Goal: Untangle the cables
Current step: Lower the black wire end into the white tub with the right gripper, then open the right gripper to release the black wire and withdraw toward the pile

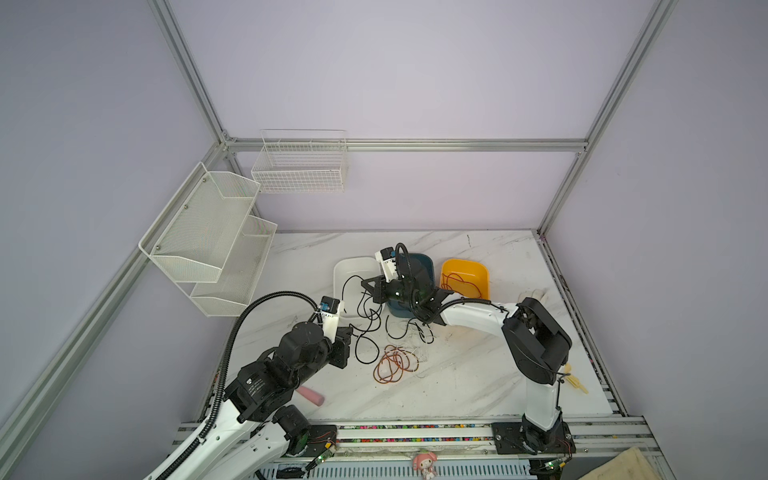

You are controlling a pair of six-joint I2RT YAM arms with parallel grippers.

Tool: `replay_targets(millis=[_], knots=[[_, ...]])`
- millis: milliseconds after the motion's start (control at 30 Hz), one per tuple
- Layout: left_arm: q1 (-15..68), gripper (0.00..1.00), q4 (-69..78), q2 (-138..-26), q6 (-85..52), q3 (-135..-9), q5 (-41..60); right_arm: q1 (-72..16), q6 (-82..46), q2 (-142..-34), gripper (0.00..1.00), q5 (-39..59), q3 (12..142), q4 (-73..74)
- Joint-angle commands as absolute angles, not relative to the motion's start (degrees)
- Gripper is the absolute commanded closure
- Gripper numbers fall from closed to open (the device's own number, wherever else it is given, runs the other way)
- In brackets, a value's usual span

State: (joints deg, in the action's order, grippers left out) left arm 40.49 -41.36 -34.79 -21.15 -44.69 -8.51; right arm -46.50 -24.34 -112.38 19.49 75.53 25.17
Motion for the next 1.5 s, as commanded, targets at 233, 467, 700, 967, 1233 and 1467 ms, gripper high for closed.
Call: replay_targets(millis=[233, 467, 700, 967, 1233, 1467], knots=[[40.0, 1.0, -39.5, -35.3, -19.7, -46.8, -7.4, -45.4, -23.2, -115.7, 1.0, 20.3, 83.1, 28.7], [40.0, 1.0, -39.5, -35.3, -19.6, -46.9, -7.2, -44.8, -23.5, -120.1, 1.0, 16.7, 84.6, 26.5], [40.0, 1.0, -39.6, -36.1, -19.4, -46.9, -7.3, -44.5, -23.2, -123.6, 1.0, 15.6, 85.1, 26.5], [40.0, 1.0, -39.7, -36.3, -19.4, -46.9, -7.5, -43.4, -24.7, -124.2, 0.99, 14.6, 85.0, 25.7], [40.0, 1.0, -39.9, -36.8, -19.2, -47.0, -7.6, -43.2, -21.4, -118.7, 0.71, 17.6, 82.2, 26.0], [39.9, 1.0, -39.9, -36.6, -19.3, -47.0, -7.7, -43.1, -19.8, -112.2, 0.62, 18.4, 78.0, 25.9]])
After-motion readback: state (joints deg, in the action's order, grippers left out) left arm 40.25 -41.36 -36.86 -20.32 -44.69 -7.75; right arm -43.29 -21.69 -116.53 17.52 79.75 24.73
